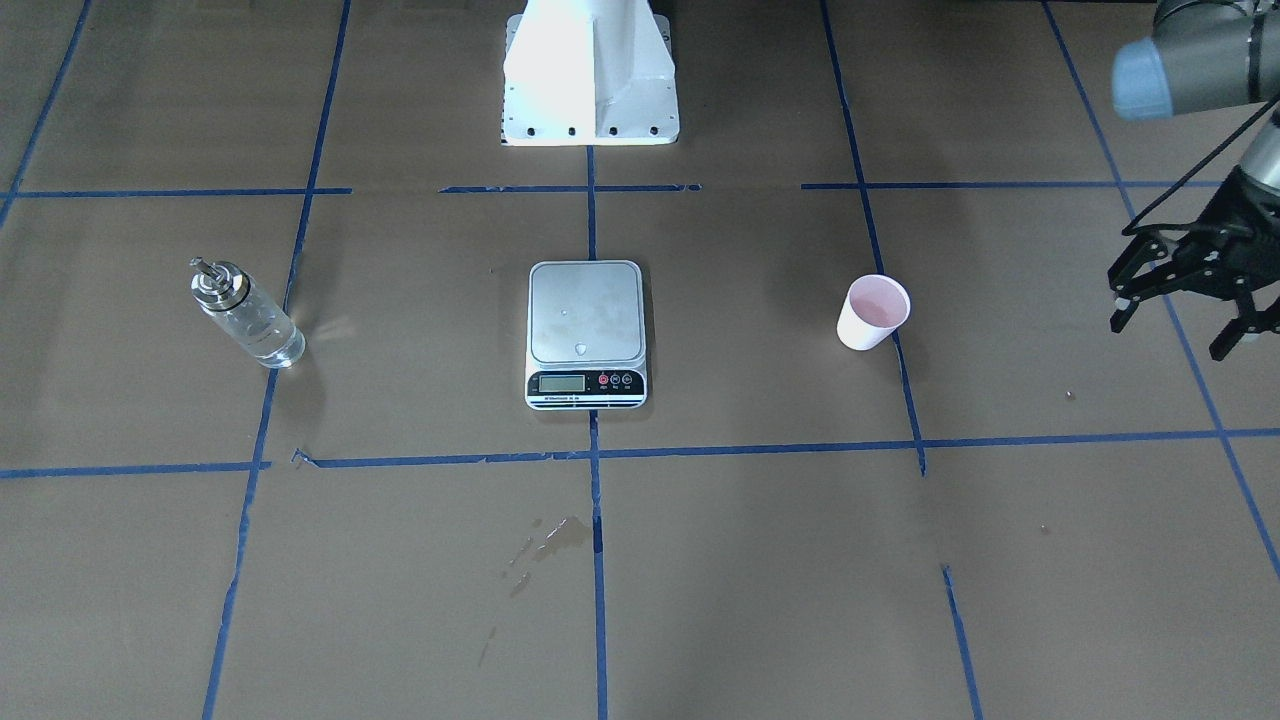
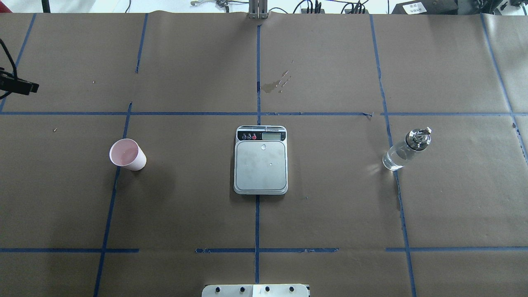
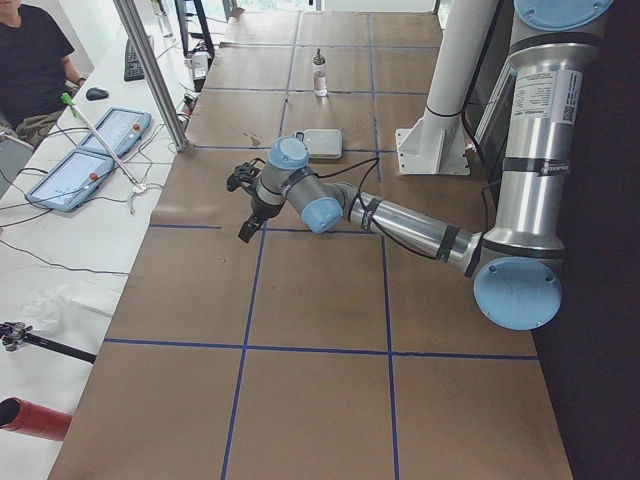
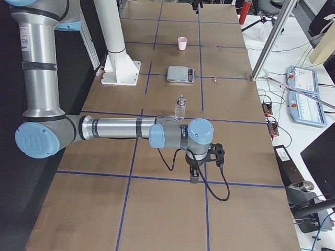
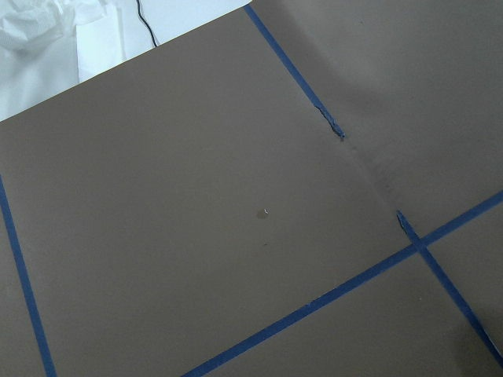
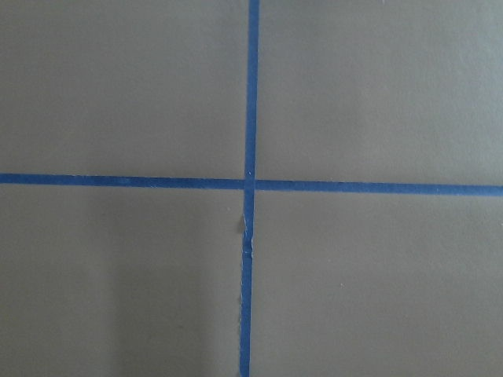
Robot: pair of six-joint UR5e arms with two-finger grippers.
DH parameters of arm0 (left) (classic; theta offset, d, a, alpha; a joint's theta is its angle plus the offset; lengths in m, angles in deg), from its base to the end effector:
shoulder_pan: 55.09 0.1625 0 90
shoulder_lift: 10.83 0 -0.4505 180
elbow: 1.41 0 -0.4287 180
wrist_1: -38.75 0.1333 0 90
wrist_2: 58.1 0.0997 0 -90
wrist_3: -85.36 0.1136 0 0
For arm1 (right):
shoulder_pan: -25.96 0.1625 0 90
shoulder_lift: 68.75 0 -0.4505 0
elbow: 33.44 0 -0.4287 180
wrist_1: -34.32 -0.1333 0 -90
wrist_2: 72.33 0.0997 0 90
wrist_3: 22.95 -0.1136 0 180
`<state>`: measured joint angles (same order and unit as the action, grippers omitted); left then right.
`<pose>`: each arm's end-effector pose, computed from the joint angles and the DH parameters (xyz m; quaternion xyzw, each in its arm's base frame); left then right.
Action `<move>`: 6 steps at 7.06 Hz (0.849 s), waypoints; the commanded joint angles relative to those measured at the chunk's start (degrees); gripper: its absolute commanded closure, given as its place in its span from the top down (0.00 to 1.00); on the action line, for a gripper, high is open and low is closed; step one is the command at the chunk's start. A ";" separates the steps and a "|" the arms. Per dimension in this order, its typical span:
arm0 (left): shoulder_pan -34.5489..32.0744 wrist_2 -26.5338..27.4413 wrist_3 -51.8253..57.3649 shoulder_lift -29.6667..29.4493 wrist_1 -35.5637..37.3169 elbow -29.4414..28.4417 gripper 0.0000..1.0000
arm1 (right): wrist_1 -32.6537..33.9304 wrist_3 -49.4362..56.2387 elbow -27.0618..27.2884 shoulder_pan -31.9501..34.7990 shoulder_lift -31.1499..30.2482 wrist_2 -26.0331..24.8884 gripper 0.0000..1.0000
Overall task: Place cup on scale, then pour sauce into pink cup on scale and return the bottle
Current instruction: 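Reach the left gripper down to the pink paper cup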
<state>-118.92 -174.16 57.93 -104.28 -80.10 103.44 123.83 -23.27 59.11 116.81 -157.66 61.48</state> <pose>0.1795 -0.5544 0.4739 0.2546 0.3601 0.0803 0.8939 0.0627 -0.5409 0.6603 0.0352 -0.3727 -0.0040 0.9273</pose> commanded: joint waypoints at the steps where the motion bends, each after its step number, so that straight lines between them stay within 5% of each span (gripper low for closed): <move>1: 8.85 0.74 -21.88 -1.91 -0.33 -1.05 1.00 | -5.56 -1.69 -0.61 -0.15 1.44 1.27 1.00; 3: 15.02 0.83 -33.19 -7.00 0.28 -2.89 1.00 | -6.71 -4.96 -2.90 -0.32 1.02 1.37 1.00; 6: 18.12 1.18 -38.32 -6.58 1.24 -3.60 1.00 | -9.79 -5.84 -2.81 -2.52 1.62 0.84 1.00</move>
<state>-101.84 -172.91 20.92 -111.04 -79.58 100.32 114.72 -28.83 56.33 115.38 -156.54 62.58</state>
